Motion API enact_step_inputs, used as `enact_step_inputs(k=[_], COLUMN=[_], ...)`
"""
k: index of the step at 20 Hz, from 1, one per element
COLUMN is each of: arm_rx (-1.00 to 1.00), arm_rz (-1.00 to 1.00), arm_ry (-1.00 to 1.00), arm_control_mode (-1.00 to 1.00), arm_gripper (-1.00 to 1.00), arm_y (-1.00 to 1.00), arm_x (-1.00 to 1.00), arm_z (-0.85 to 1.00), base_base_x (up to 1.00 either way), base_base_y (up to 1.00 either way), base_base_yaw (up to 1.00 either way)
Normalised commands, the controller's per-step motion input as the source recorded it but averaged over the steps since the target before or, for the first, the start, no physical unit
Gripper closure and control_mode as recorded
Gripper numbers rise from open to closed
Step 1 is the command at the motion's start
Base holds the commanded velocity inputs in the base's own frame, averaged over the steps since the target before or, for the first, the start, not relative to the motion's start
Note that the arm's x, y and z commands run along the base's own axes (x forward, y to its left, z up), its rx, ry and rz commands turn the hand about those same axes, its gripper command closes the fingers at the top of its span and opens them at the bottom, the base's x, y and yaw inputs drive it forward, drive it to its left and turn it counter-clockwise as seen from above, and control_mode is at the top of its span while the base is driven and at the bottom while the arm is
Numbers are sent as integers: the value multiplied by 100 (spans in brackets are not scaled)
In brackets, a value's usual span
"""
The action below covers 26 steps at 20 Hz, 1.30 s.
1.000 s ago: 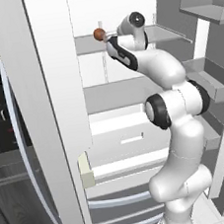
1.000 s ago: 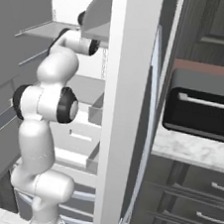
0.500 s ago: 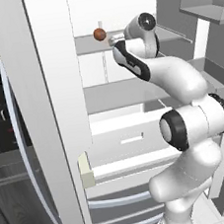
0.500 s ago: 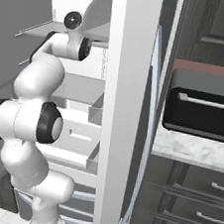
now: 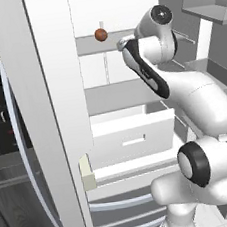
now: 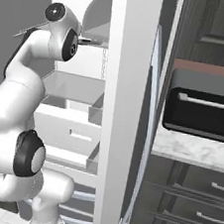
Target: Grab the onion and lemon wedge from the fridge, place them in the blender, close the lid, and turn on the blender to create a marinade.
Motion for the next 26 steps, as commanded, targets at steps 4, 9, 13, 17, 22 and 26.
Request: enact_step_inputs(k=[4, 9, 13, 17, 22, 26], arm_rx=[0, 1, 2, 2, 0, 0], arm_rz=[0, 0, 0, 0, 0, 0], arm_ry=[0, 0, 0, 5, 14, 13], arm_control_mode=[-100, -100, -100, -100, -100, -100], arm_gripper=[100, 100, 100, 100, 100, 100], arm_y=[0, 0, 0, 0, 0, 0], arm_x=[-100, -100, -100, -100, -94, -49], arm_z=[-54, -42, -10, 0, 0, 0], base_base_x=[0, 0, 0, 0, 0, 0], base_base_y=[0, 0, 0, 0, 0, 0], base_base_yaw=[0, 0, 0, 0, 0, 0])
